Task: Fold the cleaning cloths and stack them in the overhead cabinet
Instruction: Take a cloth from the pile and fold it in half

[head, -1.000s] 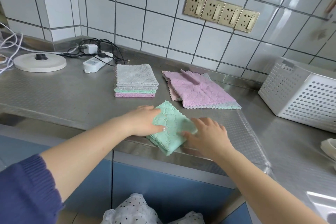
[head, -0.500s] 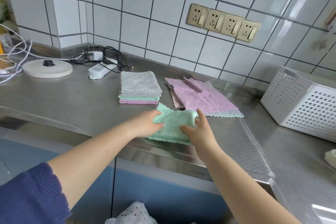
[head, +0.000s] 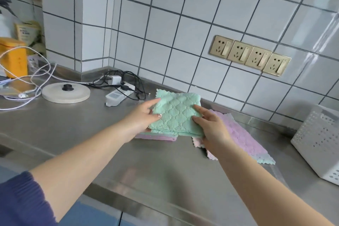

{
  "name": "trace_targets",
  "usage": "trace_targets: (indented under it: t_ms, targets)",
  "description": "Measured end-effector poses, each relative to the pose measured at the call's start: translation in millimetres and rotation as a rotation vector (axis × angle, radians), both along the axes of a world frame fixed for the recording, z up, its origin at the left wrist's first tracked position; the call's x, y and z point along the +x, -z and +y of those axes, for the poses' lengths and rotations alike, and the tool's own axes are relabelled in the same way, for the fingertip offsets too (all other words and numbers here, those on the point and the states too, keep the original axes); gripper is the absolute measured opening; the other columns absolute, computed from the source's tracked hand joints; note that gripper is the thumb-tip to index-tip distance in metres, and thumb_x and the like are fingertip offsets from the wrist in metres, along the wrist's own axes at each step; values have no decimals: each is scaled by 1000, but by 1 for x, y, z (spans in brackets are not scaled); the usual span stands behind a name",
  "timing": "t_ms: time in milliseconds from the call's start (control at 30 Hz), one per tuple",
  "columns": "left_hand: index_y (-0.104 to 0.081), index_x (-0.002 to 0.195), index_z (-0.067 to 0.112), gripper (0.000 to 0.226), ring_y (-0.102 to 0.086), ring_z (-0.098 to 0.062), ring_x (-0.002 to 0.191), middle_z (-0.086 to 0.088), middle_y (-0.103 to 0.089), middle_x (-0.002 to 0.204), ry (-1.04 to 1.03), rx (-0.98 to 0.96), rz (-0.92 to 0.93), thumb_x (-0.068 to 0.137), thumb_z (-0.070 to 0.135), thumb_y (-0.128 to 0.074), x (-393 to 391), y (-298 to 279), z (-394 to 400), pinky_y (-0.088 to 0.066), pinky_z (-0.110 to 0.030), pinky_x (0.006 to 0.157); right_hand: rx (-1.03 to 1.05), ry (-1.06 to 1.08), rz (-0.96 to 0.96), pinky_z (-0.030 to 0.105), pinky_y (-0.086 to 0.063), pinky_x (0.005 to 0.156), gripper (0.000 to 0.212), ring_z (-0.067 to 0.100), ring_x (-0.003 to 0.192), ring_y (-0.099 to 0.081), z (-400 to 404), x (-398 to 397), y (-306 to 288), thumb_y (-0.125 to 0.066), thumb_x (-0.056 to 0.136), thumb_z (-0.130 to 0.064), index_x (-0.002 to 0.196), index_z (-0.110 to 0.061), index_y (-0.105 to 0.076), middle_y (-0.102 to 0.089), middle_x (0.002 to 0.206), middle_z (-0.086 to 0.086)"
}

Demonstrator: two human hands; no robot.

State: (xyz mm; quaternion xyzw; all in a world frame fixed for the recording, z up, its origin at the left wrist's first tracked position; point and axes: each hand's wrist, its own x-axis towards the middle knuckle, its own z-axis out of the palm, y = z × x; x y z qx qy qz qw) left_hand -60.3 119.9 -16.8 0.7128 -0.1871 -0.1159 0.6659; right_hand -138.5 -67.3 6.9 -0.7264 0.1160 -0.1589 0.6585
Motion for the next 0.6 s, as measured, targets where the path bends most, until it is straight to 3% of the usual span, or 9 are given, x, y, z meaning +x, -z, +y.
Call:
trace_targets:
  t_ms: [67,100,133,200,233,300,367,433,600]
  targets:
    - [-42,136,38,52,-51,-18,122,-8,-46,141,-37,53,-43,92,16,-57,18,-8,5,-44,-36,97,-98,5,-8,33,-58,76,38,20,77,-64,-1,27,-3,-55,88,-4,111,-32,-64,-66,115,9]
    - [-42,136,38,50,-50,-18,121,-8,-45,141,-55,61,-41,92,17,-56,26,-10,7,-46,-38,97,-144,3,11,42,-52,93,39,29,89,-66,-1,40,-3,-54,88,-4,111,-33,-64,-65,118,14]
    - [-43,136,37,49,-50,-17,120,-8,-45,141,-68,60,-33,93,17,-55,34,-11,8,-46,-42,98,-182,-1,44,49,-45,99,40,38,100,-64,-1,53,-2,-53,88,-4,112,-34,-63,-63,119,18]
    - [-43,136,36,49,-50,-17,118,-6,-46,140,-90,77,-14,93,17,-55,47,-9,11,-48,-46,97,-205,-26,80,48,-49,95,40,39,97,-64,-4,79,4,-52,89,-4,115,-32,-62,-61,119,24]
    - [-42,136,34,49,-50,-16,118,-6,-45,140,-98,87,-4,93,17,-55,53,-7,11,-49,-45,95,-208,-34,95,36,-56,85,39,30,85,-64,-4,89,7,-51,90,-4,118,-29,-61,-63,117,22]
    - [-43,137,30,48,-50,-15,113,-8,-43,141,-111,90,9,93,14,-55,60,-2,12,-54,-36,85,-254,-31,132,18,-52,66,38,15,74,-55,-4,102,12,-50,92,-6,124,-23,-59,-69,109,14]
    - [-44,136,27,47,-49,-14,109,-10,-42,141,-122,101,13,93,12,-54,66,2,13,-53,-25,70,-299,-34,155,25,-51,78,38,13,76,-53,-3,111,20,-50,91,-7,126,-20,-58,-69,100,11]
    - [-45,136,26,46,-49,-13,108,-10,-43,141,-138,134,17,93,12,-54,71,6,15,-49,-21,64,-338,-36,165,37,-50,94,39,16,79,-52,0,119,28,-49,90,-6,126,-20,-58,-68,105,13]
    - [-47,134,24,45,-55,-16,106,-5,-50,133,-141,182,33,92,11,-55,77,16,15,-50,-22,64,-488,-39,170,24,-40,76,42,17,79,-47,-2,124,32,-47,91,-6,128,-21,-56,-54,90,1]
